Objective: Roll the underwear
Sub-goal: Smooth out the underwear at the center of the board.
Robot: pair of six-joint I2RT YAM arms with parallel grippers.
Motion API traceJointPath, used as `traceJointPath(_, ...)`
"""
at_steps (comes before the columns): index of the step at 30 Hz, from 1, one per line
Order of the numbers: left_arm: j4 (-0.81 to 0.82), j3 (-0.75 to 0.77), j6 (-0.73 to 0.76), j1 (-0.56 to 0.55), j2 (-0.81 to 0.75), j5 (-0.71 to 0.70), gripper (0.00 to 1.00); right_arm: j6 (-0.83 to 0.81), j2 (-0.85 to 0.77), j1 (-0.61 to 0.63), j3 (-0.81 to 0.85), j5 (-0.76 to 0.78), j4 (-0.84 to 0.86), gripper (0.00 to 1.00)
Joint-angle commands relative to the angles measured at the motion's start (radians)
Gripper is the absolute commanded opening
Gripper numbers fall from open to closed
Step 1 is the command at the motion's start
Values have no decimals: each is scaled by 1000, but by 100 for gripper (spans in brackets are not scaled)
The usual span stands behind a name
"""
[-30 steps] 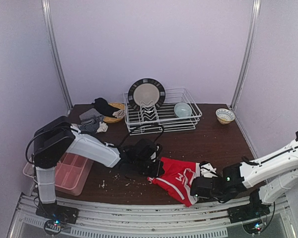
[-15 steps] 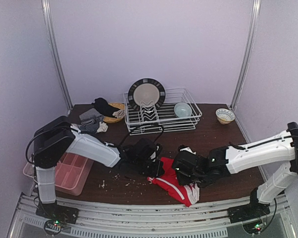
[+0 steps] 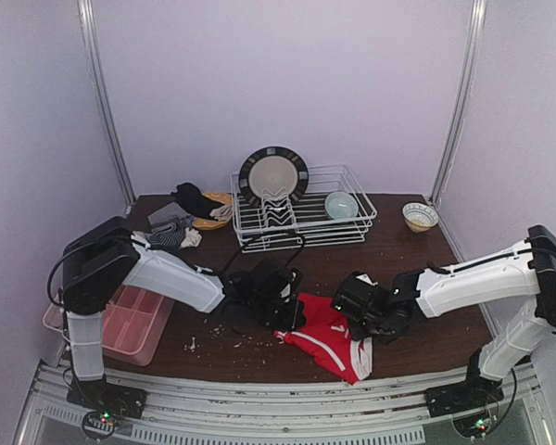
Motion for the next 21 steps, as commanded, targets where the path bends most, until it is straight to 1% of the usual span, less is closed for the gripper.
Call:
traceJointPath(1, -161, -32, 8, 12, 28, -78, 0, -44, -45, -80, -39, 2, -11, 0)
traceJointPath(4, -167, -33, 4, 12, 26, -85, 0, -63, -67, -133, -73, -39, 25, 0)
traceJointPath(5, -169, -34, 4, 12, 26, -86, 0, -67, -71, -145, -84, -61, 39, 5)
traceJointPath(8, -170, -32, 5, 12, 24, -83, 0, -94, -91, -158, -98, -119, 75, 36)
traceJointPath(9, -169, -30, 5, 12, 24, -80, 0, -99, -111, -158, -103, -133, 94, 44)
traceJointPath(10, -170, -31, 6, 12, 22, -78, 0, -108, -135, -158, -110, -143, 108, 48)
traceJointPath(15, -188, -22, 14, 12, -7, -77, 0, -174, -217, -160, -93, -145, 136, 58)
traceJointPath(17, -200, -17, 19, 12, -25, -80, 7, -200, -199, -176, -68, -147, 133, 59)
traceJointPath(21, -218, -16, 25, 12, -69, -87, 29, -233, -132, -215, -31, -195, 162, 59)
